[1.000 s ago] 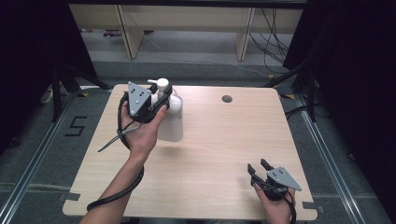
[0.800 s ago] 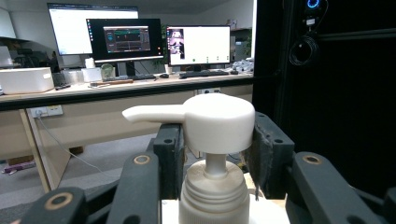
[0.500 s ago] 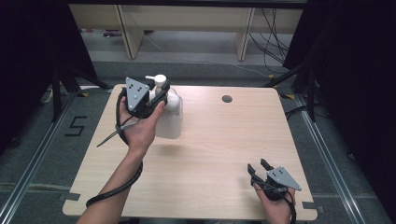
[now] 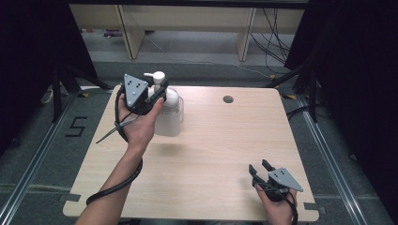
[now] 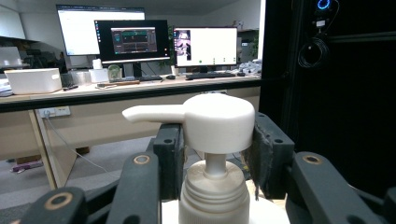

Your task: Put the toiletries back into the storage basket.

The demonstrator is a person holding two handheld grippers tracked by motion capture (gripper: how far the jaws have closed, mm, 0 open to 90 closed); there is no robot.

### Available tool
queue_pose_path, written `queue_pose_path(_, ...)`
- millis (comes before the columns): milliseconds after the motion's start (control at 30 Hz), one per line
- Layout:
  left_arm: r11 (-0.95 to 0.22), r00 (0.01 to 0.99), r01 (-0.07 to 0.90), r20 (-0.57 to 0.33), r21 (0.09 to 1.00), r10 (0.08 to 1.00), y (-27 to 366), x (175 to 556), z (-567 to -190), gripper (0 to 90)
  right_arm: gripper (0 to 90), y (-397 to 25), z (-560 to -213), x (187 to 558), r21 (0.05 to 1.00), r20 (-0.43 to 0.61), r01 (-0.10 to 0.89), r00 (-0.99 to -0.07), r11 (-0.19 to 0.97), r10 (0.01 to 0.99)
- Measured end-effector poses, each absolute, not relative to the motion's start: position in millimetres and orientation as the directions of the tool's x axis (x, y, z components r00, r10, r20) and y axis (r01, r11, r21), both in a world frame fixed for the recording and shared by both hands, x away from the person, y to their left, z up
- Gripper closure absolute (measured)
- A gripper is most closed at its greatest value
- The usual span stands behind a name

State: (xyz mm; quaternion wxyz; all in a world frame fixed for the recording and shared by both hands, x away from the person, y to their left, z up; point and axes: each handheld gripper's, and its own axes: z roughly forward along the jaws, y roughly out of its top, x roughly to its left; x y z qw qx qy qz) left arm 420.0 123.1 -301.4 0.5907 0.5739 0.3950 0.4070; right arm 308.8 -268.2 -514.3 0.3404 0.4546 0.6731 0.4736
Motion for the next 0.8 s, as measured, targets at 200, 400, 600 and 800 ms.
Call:
queue_pose_path(200, 0.026, 0.344, -0.012, -0.021, 1.000, 0.939, 123.9, 421.4, -299.4, 59.4, 44.0, -265.7, -514.9, 307.9, 0.946, -0.002, 0.304, -0.347, 0.114, 0.938)
queue_pose_path(400, 0.027, 0.339, -0.014, -0.020, 1.000, 0.940, 125.1, 423.9, -298.1, 59.4, 44.0, -266.0, -514.7, 307.7, 0.945, 0.003, 0.307, -0.350, 0.112, 0.937)
queue_pose_path(600, 0.021, 0.338, -0.014, -0.015, 1.000, 0.941, 125.1, 427.0, -296.8, 59.4, 44.1, -265.6, -514.9, 307.9, 0.946, -0.001, 0.304, -0.347, 0.113, 0.938)
queue_pose_path(800, 0.023, 0.337, -0.015, -0.016, 1.000, 0.941, 126.1, 429.0, -297.2, 59.4, 44.0, -265.9, -513.7, 306.6, 0.939, 0.002, 0.323, -0.346, 0.117, 0.938)
